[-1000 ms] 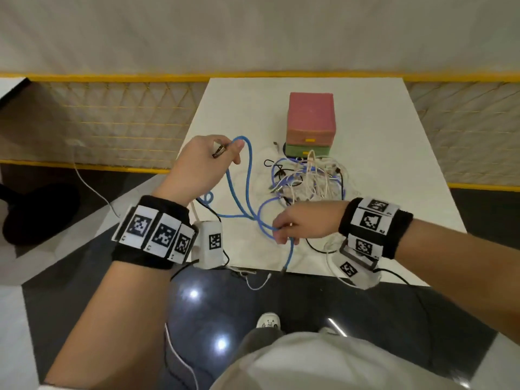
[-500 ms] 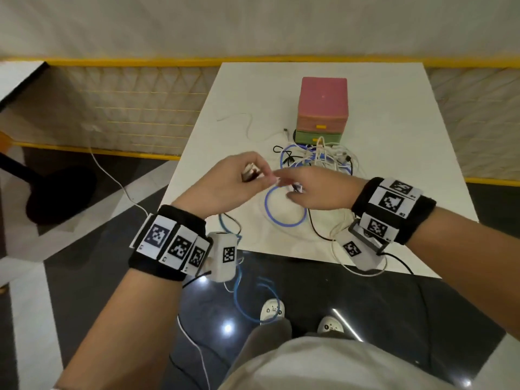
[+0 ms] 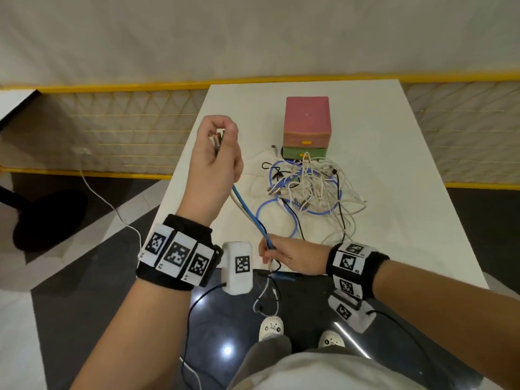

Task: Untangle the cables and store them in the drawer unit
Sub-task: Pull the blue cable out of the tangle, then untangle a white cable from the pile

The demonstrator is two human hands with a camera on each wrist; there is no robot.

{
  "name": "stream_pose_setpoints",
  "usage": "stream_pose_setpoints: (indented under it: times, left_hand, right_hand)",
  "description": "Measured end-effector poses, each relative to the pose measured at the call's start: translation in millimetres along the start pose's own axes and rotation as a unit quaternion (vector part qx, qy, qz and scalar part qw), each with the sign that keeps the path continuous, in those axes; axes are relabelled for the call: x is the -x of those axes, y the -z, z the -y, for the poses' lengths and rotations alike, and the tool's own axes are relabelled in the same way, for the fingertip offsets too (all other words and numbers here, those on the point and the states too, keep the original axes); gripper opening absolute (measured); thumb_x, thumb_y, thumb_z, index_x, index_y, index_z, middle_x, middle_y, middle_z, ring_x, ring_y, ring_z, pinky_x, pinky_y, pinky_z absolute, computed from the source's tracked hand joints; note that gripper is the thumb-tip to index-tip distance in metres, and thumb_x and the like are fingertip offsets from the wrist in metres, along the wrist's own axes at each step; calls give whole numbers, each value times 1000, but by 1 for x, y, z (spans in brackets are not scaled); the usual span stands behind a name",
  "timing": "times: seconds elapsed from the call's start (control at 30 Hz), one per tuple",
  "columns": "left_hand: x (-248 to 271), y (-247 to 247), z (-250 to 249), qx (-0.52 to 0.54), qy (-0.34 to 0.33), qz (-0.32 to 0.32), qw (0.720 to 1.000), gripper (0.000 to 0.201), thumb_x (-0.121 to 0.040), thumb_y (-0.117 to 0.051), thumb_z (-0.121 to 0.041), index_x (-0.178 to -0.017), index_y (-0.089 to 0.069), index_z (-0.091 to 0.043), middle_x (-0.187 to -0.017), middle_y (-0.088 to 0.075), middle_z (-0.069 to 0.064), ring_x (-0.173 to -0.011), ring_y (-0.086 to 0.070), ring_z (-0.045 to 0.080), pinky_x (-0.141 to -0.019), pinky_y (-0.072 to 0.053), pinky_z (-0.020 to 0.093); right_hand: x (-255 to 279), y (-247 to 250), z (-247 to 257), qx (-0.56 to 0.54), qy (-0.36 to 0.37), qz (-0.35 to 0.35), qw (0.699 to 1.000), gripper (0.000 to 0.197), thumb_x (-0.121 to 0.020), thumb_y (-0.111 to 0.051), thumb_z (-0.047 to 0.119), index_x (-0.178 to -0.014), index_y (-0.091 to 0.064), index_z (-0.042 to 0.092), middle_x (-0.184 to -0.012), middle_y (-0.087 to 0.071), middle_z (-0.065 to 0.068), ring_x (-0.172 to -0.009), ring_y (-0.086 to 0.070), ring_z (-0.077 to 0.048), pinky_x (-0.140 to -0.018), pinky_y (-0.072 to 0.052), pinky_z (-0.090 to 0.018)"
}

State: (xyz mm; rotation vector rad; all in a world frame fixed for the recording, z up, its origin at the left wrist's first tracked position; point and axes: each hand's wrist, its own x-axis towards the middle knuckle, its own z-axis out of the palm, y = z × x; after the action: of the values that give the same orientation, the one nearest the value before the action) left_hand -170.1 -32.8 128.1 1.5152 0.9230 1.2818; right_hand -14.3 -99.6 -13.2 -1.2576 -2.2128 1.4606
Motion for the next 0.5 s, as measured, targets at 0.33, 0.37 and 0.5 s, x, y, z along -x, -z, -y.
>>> stream_pose_setpoints:
  times: [0.33, 0.37, 0.5]
  left_hand:
    - [-2, -22, 16, 7, 90, 61, 994, 36, -107, -28, -38, -80, -41, -18, -62, -20, 2, -53, -14, 16, -44, -14, 25]
    - [-2, -27, 20, 3, 104, 66, 992, 36, -107, -28, -35, -79, -40, -18, -62, -22, 2, -53, -15, 15, -44, -15, 24]
    - [-8, -44, 32, -32, 144, 92, 985, 35, -107, -30, -24, -74, -39, -16, -60, -25, -2, -50, -18, 11, -42, -19, 18]
  right_hand:
    - [52, 117, -53, 75, -104, -367, 921, 19, -89, -52, -1, -92, -66, 11, -96, -62, -5, -85, -61, -20, -79, -45, -25]
    - [58, 125, -68, 75, -142, -401, 902, 20, -88, -49, -3, -90, -66, 8, -96, -61, -8, -87, -61, -26, -80, -46, -29]
    - [69, 136, -124, 108, -296, -370, 874, 24, -88, -46, -3, -96, -68, 4, -112, -61, -19, -101, -59, -34, -86, -43, -30]
